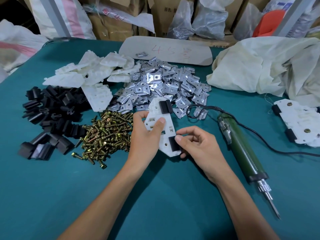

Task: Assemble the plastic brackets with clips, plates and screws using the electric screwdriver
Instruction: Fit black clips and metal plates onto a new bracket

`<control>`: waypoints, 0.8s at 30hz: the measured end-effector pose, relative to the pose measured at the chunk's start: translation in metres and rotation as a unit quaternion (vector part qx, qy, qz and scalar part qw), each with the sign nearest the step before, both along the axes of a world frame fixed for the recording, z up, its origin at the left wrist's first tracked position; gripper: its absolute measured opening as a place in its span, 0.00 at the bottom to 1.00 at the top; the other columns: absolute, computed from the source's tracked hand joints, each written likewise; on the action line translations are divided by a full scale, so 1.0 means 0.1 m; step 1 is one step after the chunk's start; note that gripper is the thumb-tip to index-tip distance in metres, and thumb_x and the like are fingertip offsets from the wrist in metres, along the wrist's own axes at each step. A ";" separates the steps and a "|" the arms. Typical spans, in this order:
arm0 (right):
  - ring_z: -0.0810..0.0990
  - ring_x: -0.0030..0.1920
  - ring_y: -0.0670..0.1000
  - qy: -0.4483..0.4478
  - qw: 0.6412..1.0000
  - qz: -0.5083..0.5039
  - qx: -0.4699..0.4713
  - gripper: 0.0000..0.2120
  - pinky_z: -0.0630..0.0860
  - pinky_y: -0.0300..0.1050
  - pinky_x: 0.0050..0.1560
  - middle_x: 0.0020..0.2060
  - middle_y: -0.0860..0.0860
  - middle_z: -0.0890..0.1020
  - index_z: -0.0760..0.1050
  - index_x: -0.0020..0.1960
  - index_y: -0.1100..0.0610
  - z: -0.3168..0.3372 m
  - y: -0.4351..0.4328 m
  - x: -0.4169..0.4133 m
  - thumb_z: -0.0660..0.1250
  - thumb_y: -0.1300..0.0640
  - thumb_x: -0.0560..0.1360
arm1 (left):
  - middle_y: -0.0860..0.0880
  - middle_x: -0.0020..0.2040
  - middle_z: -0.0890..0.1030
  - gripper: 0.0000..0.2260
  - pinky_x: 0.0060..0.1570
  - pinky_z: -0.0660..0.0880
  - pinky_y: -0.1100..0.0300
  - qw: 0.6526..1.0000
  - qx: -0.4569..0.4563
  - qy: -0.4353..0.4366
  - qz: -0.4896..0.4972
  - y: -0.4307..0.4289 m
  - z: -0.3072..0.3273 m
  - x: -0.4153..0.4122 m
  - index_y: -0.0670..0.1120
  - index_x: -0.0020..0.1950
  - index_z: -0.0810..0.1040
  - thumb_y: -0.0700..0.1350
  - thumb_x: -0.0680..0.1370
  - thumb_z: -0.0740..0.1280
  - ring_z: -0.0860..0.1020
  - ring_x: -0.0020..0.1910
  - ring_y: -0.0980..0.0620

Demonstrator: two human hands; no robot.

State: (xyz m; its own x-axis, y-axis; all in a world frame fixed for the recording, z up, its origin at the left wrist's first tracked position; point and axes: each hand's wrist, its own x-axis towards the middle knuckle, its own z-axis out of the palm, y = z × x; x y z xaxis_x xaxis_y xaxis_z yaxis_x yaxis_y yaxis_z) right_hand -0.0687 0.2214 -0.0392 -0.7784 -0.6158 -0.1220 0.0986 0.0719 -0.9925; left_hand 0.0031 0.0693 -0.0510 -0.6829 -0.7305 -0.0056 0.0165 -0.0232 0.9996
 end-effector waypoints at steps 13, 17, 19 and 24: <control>0.68 0.28 0.44 0.111 0.991 -0.049 0.049 0.10 0.66 0.33 0.30 0.26 0.44 0.73 0.74 0.41 0.47 -0.06 0.04 -0.07 0.74 0.46 0.71 | 0.61 0.44 0.82 0.10 0.40 0.75 0.59 0.986 -0.085 -0.118 -0.078 0.14 0.06 0.04 0.59 0.50 0.70 0.59 0.76 0.69 0.81 0.41 0.61; 0.68 0.28 0.44 0.116 0.991 -0.040 0.056 0.07 0.66 0.35 0.30 0.26 0.46 0.75 0.74 0.41 0.47 -0.08 0.05 -0.08 0.72 0.50 0.71 | 0.58 0.46 0.78 0.10 0.44 0.71 0.60 0.934 -0.283 -0.197 -0.092 0.08 0.06 0.12 0.56 0.53 0.75 0.60 0.81 0.63 0.76 0.46 0.61; 0.68 0.28 0.45 0.122 0.990 -0.043 0.062 0.06 0.66 0.36 0.30 0.26 0.45 0.74 0.75 0.42 0.47 -0.10 0.06 -0.09 0.72 0.49 0.72 | 0.56 0.53 0.77 0.13 0.54 0.69 0.60 0.909 -0.348 -0.209 -0.094 0.06 0.06 0.16 0.52 0.60 0.78 0.58 0.81 0.62 0.74 0.55 0.57; 0.75 0.35 0.43 0.185 0.976 -0.029 0.108 0.09 0.73 0.32 0.38 0.37 0.43 0.80 0.77 0.46 0.43 -0.14 0.03 -0.03 0.76 0.47 0.71 | 0.53 0.53 0.80 0.09 0.58 0.68 0.59 0.887 -0.414 -0.196 -0.057 -0.12 0.21 0.19 0.48 0.58 0.81 0.49 0.81 0.66 0.74 0.56 0.51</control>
State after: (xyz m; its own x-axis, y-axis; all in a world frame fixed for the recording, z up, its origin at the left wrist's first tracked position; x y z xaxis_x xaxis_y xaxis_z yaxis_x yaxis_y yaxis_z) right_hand -0.0716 0.2246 -0.0531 -0.8266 -0.5605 0.0514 -0.2535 0.2891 -0.9231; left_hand 0.0223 0.0569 -0.0297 -0.8162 -0.5217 0.2482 -0.2913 0.7427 0.6030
